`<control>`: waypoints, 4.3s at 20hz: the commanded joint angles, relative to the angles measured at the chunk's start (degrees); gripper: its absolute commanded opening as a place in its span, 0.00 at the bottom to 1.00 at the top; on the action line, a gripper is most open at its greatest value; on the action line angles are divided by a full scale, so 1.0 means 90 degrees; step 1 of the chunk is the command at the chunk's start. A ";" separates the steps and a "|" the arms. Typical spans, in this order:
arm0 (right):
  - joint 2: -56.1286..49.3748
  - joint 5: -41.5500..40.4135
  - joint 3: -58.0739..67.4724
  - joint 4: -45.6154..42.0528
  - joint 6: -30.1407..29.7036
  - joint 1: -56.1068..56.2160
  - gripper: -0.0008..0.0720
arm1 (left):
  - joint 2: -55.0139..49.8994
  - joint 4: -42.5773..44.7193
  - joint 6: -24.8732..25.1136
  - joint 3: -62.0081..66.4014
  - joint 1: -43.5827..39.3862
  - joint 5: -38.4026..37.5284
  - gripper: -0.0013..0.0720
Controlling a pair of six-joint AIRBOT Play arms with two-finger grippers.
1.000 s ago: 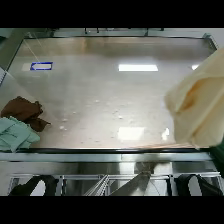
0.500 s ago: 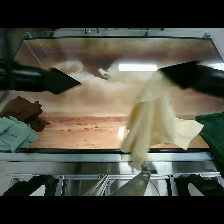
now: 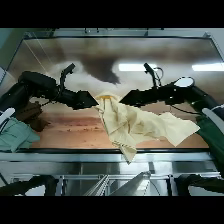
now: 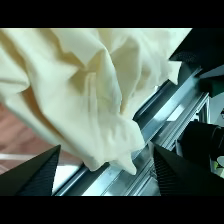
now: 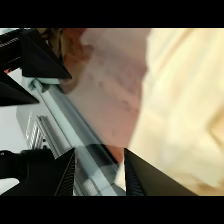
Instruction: Fold the shirts.
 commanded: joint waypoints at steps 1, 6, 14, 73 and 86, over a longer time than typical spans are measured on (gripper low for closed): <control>0.0228 0.1022 -0.0080 -0.1030 0.0464 -0.1464 0.44 | -0.0498 -0.0017 0.0010 -0.0039 0.0299 0.0391 1.00; 0.1219 0.0607 -0.0804 -0.2713 0.0835 -0.3832 0.78 | -0.1107 -0.0046 0.0012 -0.0039 -0.0267 0.0529 1.00; 0.0673 0.0379 -0.0925 -0.3113 0.0804 -0.4646 0.79 | -0.1904 -0.0066 0.0007 -0.0036 -0.1685 -0.0272 0.98; -0.2249 -0.1117 0.1773 0.0398 -0.0952 -0.1401 0.33 | -0.1479 -0.1613 0.0415 -0.0716 0.1678 -0.0197 0.98; -0.1319 0.0464 0.0500 -0.2210 0.0899 -0.3781 0.71 | -0.1190 -0.0542 0.0036 0.0197 0.2370 0.1676 0.99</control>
